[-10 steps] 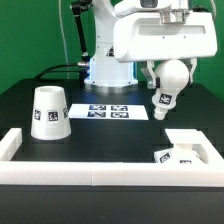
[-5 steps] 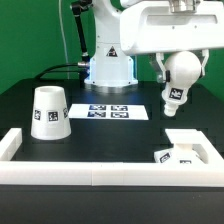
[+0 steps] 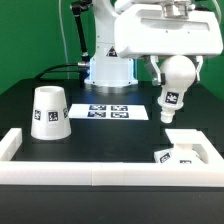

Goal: Assemble lamp

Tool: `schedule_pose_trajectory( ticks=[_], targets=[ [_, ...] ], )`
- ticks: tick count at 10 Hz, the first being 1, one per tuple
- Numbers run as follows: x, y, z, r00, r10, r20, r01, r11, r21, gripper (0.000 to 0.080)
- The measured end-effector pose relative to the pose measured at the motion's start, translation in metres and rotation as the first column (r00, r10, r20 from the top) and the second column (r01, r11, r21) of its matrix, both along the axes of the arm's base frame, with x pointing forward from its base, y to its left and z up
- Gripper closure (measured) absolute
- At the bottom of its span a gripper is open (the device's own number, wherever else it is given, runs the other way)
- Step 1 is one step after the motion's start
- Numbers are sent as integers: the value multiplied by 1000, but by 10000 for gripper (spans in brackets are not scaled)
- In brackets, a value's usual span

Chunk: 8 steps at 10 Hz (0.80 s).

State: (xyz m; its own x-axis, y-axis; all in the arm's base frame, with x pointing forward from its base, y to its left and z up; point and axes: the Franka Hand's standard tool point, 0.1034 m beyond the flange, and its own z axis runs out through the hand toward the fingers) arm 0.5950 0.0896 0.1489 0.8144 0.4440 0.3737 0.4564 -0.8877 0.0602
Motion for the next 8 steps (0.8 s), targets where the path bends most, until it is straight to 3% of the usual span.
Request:
schedule_pose_trajectory(
  ticks=[2, 8],
  targets=[
    [19, 6, 8, 1000, -1, -3, 1, 1000, 13, 223],
    [26, 18, 6, 1000, -26, -8, 26, 999, 34, 223]
  ],
)
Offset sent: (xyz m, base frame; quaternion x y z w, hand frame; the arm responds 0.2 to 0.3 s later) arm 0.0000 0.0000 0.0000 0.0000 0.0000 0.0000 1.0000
